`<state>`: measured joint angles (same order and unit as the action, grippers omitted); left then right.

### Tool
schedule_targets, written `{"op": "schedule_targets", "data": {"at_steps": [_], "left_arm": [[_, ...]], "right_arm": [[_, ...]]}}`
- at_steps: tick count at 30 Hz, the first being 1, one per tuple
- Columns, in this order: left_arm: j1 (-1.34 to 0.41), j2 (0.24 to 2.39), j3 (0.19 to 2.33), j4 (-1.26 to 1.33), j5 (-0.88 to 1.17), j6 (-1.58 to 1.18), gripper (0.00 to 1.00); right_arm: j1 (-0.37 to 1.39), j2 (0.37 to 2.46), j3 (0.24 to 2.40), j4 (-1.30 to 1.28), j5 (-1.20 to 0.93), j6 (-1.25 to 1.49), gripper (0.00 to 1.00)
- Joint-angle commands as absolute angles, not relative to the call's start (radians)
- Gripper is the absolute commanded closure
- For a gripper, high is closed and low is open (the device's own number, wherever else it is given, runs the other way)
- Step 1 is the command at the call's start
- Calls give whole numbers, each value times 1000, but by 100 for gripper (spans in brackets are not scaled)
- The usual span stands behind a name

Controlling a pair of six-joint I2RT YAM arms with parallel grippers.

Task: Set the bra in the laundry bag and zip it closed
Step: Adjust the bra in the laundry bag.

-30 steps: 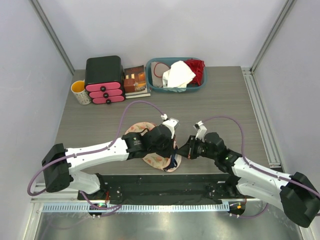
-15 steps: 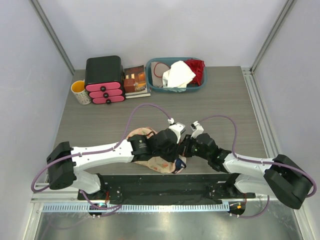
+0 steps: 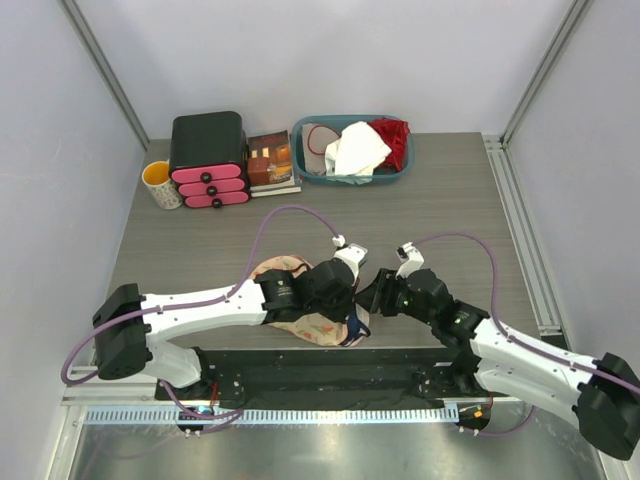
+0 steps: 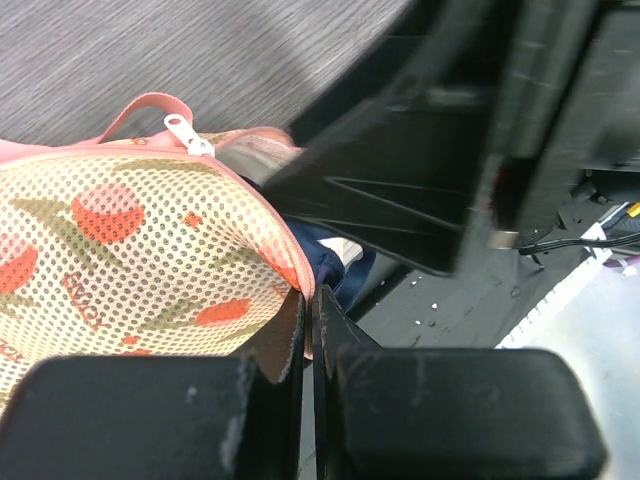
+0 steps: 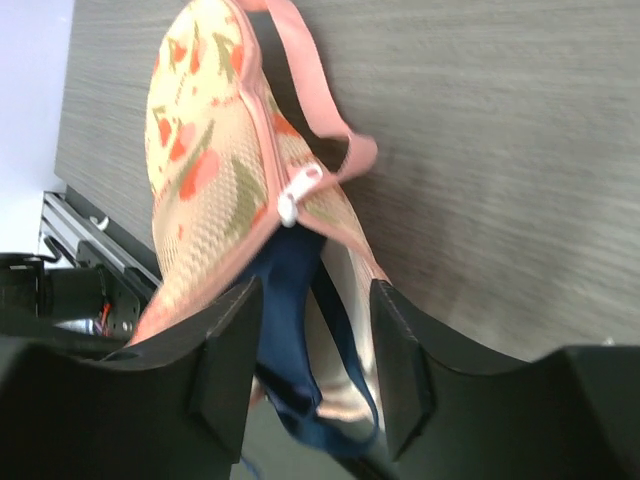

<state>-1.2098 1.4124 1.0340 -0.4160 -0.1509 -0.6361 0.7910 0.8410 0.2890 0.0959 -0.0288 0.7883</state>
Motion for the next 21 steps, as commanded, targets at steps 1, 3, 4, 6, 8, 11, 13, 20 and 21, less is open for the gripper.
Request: {"op": "schedule_targets", "data": {"at_steps": [1,3,4,6,8,11,13,20,21], "left_arm": [[-1209,1374,1077,-416,-178,-607,100],[-1209,1376,1075,-417,-178,-606,100],[-1209,1373,1075,-416,-176,-604,100],[-1207,1376,1075,-416,-176,-601,100],[-1206,1378,1075,-419,-176,-600,100],[-1206,1373,1075,-417,-178,-600,100],[-1206,1373,1078,-420,-175,-598,100],[-1206,1368,1074,-419,-167,-601,100],[-1206,1370,1074,-417,-166,-603,100]], "right_arm": [[793,744,341,-121,-35,765,45],[793,709,330,-179,-57,758,38],[793,690,327,-189,-75,744,36],[795,686,310,-187,-185,735,35],[798,686,284,-170,-260,727,35],[816,677,253,-147,-308,733,38],[816,672,236,-111,-313,750,42],[834,715,201,-52,-316,770,56],[838,724,199,-43,-316,778,58]]}}
